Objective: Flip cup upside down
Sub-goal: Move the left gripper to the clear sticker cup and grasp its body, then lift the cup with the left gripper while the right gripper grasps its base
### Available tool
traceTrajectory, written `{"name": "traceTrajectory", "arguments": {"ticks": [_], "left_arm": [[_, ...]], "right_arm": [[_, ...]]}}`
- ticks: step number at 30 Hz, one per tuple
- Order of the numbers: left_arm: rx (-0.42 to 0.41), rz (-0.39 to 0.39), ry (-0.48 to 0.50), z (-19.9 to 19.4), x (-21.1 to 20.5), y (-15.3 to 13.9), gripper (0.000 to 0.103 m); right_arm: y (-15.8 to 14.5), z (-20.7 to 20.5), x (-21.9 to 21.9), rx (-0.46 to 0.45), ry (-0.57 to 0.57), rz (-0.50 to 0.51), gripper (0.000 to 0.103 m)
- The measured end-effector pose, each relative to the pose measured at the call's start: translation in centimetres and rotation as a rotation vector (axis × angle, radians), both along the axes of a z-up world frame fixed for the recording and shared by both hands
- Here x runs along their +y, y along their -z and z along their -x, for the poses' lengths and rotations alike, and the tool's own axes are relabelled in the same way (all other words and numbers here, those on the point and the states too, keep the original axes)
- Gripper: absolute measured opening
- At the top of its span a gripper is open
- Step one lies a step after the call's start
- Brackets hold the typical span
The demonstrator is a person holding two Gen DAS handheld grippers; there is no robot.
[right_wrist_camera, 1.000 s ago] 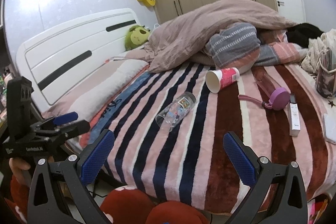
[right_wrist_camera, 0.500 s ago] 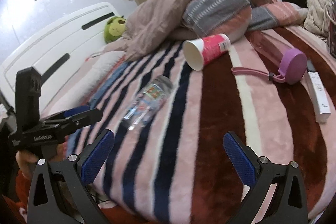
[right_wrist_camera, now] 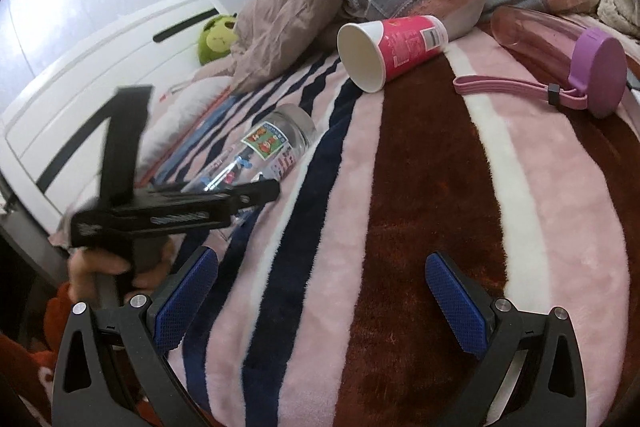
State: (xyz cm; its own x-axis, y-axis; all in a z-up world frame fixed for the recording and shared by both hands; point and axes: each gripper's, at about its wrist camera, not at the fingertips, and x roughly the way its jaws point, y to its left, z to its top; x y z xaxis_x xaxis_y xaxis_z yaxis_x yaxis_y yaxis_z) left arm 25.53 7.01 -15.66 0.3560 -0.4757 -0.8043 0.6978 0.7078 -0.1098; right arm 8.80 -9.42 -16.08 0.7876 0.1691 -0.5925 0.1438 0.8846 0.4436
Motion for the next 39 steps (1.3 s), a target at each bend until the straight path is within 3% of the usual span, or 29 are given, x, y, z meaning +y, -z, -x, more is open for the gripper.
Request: {"name": "traceTrajectory", "arguments": {"ticks": [4, 9, 20, 27, 30, 32, 35, 39], "left_arm": [[0.004, 0.027, 0.010, 0.3, 0.4, -0.4, 0.057], [0.014, 0.035, 0.012, 1.3, 1.7, -0.6, 0.057], [0.145, 0.097, -0.045, 6.9, 9.9, -0.6, 0.057], [0.196, 0.158, -0.069, 8.6, 12.8, -0.4, 0.057], [0.199, 0.180, -0.069, 8.9, 13.4, -0.2, 0.057], [0.198, 0.197, -0.069, 8.8, 13.6, -0.2, 0.057], [0.195, 0.223, -0.065, 8.8, 13.9, 0.1, 0.057], [0.202, 0.258, -0.062, 8.5, 14.2, 0.2, 0.057]], "right_arm": [[-0.1, 0.1, 0.0, -0.005, 0.003, -0.010, 0.103], [-0.4, 0.1, 0.2, -0.010, -0.003, -0.044, 0.103], [-2.6, -1.5, 3.4, -0.011, -0.112, -0.205, 0.103], [-1.0, -6.3, 7.4, 0.121, -0.191, -0.360, 0.102], [0.4, -8.4, 8.4, 0.177, -0.220, -0.446, 0.097], [1.6, -9.7, 8.6, 0.231, -0.224, -0.506, 0.086], [2.6, -11.0, 8.6, 0.288, -0.209, -0.535, 0.080], [2.8, -12.3, 9.3, 0.334, -0.209, -0.510, 0.080]]}}
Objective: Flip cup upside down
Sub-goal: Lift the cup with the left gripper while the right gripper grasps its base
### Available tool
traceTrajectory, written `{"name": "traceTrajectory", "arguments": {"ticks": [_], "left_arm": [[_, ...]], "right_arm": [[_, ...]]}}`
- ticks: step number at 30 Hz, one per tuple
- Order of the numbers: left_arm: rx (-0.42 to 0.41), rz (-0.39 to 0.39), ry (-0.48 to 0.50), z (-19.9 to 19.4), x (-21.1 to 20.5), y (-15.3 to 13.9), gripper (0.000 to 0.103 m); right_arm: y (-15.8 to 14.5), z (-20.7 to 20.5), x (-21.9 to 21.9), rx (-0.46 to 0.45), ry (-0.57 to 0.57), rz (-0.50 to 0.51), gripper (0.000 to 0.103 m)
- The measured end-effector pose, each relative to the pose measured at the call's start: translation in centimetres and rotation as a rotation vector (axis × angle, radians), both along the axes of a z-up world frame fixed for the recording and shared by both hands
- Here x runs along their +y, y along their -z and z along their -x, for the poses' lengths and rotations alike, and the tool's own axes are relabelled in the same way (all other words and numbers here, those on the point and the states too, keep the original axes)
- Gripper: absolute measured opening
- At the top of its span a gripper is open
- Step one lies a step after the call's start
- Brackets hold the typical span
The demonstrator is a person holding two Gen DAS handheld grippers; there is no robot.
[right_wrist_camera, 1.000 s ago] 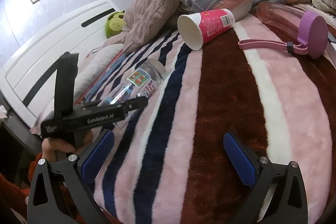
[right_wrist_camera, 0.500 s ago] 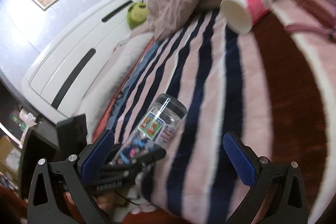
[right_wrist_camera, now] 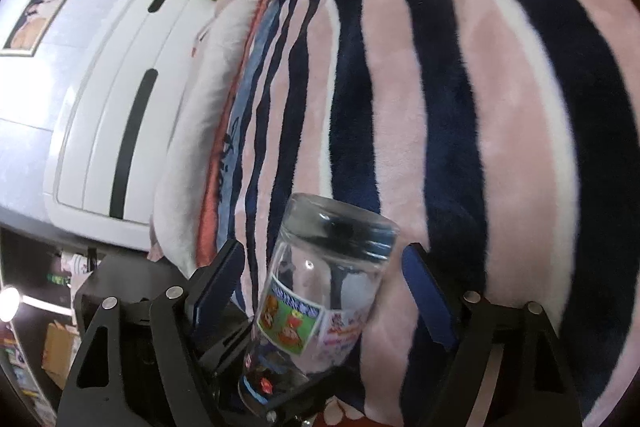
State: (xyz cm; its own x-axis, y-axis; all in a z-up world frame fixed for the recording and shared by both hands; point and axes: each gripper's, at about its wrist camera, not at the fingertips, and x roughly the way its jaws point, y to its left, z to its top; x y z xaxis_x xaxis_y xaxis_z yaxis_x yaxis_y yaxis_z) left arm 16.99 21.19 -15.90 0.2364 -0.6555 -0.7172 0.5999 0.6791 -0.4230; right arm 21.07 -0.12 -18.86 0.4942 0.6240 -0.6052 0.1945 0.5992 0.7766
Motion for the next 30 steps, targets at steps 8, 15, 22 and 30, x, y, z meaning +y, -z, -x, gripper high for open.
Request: {"name": "traceTrajectory", "arguments": {"ticks": [8, 15, 22, 30], "left_arm": [[0.044, 0.104, 0.020, -0.6, 1.3, 0.4, 0.057], [0.065, 0.183, 0.050, -2.4, 0.1, -0.3, 0.061], [-0.039, 0.271, 0.129, -4.4, -3.8, -3.0, 0.064], [-0.044, 0.223, 0.167, -3.5, -5.6, -1.6, 0.067]], "right_arm": [[-2.0, -0.4, 2.3, 0.002, 0.025, 0.218, 0.062], [-6.3, 1.2, 3.2, -0.191, 0.020, 0.374, 0.061], [-11.9, 2.7, 1.7, -0.443, 0.035, 0.546, 0.059], [-12.7, 6.1, 3.1, -0.627, -0.023, 0.765, 0.057]]}}
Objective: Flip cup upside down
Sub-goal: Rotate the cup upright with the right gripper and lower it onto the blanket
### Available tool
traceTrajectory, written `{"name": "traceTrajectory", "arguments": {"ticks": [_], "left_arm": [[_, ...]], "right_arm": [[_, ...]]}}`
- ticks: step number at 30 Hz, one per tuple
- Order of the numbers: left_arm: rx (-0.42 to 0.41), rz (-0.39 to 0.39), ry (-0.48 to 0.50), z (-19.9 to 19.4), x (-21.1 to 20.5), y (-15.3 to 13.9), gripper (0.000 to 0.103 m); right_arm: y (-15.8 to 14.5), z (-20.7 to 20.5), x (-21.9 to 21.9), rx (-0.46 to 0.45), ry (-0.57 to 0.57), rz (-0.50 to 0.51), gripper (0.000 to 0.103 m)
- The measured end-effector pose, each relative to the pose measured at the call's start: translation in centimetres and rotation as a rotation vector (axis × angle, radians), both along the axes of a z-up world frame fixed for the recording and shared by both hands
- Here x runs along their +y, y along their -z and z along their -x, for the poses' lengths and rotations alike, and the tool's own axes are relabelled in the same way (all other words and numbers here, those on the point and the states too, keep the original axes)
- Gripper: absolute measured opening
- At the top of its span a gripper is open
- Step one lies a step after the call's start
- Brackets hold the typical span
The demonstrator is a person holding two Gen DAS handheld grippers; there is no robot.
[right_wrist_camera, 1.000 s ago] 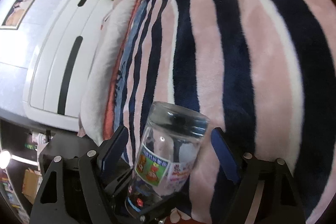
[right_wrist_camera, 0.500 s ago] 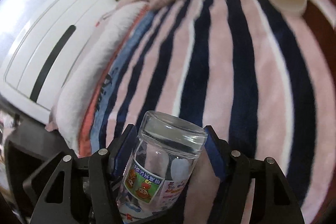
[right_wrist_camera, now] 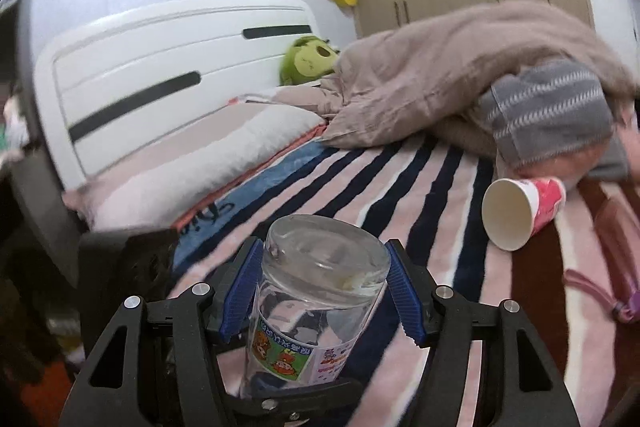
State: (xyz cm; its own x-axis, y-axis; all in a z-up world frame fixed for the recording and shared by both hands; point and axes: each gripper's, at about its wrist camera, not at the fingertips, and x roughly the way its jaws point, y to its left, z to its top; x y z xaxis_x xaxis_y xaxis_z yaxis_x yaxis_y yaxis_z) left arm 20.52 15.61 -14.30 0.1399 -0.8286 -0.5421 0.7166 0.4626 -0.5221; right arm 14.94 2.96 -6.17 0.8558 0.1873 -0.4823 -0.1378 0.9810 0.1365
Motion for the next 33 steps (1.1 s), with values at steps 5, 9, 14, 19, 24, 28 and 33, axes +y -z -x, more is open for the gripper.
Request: {"name": "traceTrajectory", "arguments": {"ticks": [5, 9, 14, 19, 24, 28, 33], "left_arm": [[0.028, -0.011, -0.020, 0.9, 1.4, 1.5, 0.072], [0.035, -0.026, -0.018, 1.5, 2.1, 1.7, 0.075], [0.040, -0.047, -0.028, 1.9, 2.4, 1.6, 0.077], [0.100, -0.032, -0.021, 1.5, 2.8, 1.7, 0.083], [0.100, -0.046, -0.013, 1.8, 2.8, 1.6, 0.089], [0.101, -0.047, -0.012, 1.8, 2.8, 1.5, 0.091], [0.073, -0.039, -0.026, 1.9, 2.9, 1.2, 0.092]], "right_arm": [[0.9, 2.0, 1.2, 0.003, -0.081, 0.004, 0.055], [0.8, 3.2, 3.0, -0.008, -0.115, 0.030, 0.054], [0.8, 4.8, 5.0, -0.025, -0.129, 0.124, 0.054], [0.8, 4.5, 4.7, -0.010, -0.112, 0.107, 0.054], [0.9, 4.2, 4.3, 0.011, -0.103, 0.095, 0.059], [0.8, 4.1, 4.1, 0.017, -0.107, 0.071, 0.067], [0.6, 3.7, 3.7, 0.014, -0.095, 0.050, 0.068]]}}
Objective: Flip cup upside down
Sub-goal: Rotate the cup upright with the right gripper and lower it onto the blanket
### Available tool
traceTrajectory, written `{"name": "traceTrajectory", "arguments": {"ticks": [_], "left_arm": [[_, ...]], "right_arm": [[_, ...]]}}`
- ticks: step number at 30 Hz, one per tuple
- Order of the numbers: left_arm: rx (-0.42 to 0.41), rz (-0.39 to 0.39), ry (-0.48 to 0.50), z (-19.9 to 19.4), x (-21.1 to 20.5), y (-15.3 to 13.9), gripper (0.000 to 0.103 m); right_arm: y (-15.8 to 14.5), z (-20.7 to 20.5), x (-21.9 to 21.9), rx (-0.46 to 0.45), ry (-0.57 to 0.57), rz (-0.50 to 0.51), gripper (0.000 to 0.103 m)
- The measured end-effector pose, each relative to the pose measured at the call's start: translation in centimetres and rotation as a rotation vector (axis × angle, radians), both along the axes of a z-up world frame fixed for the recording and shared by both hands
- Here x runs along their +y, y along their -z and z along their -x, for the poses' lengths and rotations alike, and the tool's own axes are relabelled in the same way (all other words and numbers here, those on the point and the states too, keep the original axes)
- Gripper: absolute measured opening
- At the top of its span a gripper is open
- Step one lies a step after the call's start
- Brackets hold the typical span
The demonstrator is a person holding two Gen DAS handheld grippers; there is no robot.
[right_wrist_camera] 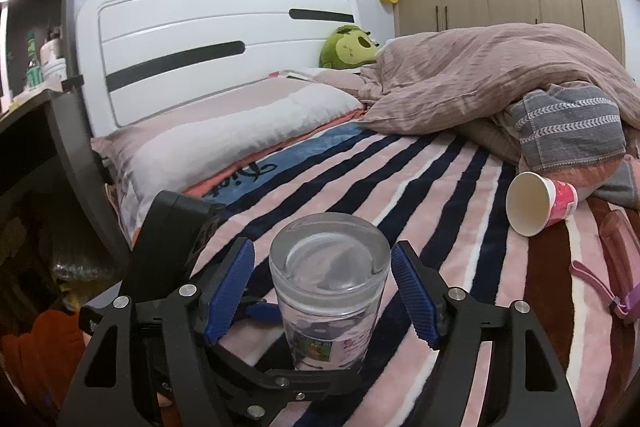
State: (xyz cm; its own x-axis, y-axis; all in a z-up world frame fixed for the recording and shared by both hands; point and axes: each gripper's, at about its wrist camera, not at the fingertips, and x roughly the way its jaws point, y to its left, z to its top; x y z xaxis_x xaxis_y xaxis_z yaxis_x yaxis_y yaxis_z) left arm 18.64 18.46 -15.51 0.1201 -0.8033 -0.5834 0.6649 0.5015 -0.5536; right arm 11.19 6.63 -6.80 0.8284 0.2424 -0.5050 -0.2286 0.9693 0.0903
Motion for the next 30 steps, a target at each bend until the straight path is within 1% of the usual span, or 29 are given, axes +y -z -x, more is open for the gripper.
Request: {"name": "traceTrajectory", "arguments": {"ticks": [2, 6, 13, 17, 21, 24, 27, 29, 30], "left_arm": [[-0.022, 0.001, -0.010, 0.0, 0.1, -0.2, 0.092], [-0.006, 0.013, -0.012, -0.4, 0.7, -0.3, 0.092], [-0.019, 0.011, -0.017, -0.3, 1.2, -0.5, 0.092], [-0.016, 0.003, -0.013, -0.3, 1.4, -0.6, 0.092], [-0.022, -0.003, -0.012, -0.2, 1.6, -1.0, 0.092], [-0.050, -0.036, -0.017, 0.3, 2.3, -2.1, 0.094], [-0.107, -0.064, -0.040, 1.2, 3.2, -3.9, 0.096], [-0.145, -0.093, -0.081, 2.1, 4.0, -5.4, 0.100], [-0.161, -0.103, -0.096, 2.6, 4.4, -6.1, 0.101]], "right_arm": [[0.0, -0.2, -0.1, 0.005, -0.002, -0.004, 0.068], [-0.2, 0.0, 0.2, -0.003, -0.004, 0.016, 0.068], [-0.3, -0.3, -0.2, 0.018, -0.002, -0.012, 0.068], [-0.2, -0.3, -0.1, 0.022, 0.003, 0.002, 0.068], [-0.4, -0.3, -0.5, 0.031, 0.011, -0.014, 0.068], [-0.8, 0.0, -0.9, 0.036, 0.040, -0.019, 0.069], [-1.9, 0.9, -1.4, 0.028, 0.067, -0.038, 0.075], [-3.1, 2.2, -1.9, 0.006, 0.108, -0.059, 0.084], [-3.6, 2.7, -2.1, -0.001, 0.122, -0.068, 0.086]]}}
